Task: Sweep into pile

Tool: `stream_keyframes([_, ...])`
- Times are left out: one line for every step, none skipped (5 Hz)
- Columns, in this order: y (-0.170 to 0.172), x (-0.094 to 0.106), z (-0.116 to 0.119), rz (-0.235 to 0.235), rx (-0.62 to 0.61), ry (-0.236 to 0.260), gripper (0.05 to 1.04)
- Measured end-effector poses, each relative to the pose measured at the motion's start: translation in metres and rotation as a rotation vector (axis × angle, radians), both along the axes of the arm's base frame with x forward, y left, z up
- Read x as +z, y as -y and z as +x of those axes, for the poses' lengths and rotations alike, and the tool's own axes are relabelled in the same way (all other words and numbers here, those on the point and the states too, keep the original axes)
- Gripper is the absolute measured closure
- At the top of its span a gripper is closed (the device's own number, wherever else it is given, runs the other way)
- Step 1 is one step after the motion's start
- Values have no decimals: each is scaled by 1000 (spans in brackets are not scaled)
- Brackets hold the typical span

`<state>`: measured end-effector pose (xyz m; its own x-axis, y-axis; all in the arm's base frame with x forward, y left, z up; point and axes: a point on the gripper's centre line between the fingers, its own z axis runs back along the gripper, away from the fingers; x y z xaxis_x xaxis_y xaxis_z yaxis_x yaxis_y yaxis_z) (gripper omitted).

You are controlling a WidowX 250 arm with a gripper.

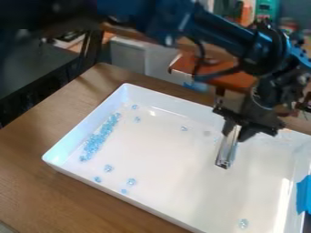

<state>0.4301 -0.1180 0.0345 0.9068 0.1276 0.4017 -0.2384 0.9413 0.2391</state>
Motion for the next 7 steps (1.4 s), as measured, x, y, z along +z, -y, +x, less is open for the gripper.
stream_keyframes([4,-9,4,0,-8,-18,757])
stream_keyframes([5,-10,4,-3,-12,-22,757])
stream_keyframes([3,-15,5,1,-19,-28,757])
stream_keyframes([-8,-18,7,3,-2,-40,757])
stream_keyframes([-20,-26,8,9,15,-62,757])
stream_keyframes([-32,-28,8,8,37,-79,757])
stream_keyframes([-48,-28,10,9,68,-85,757])
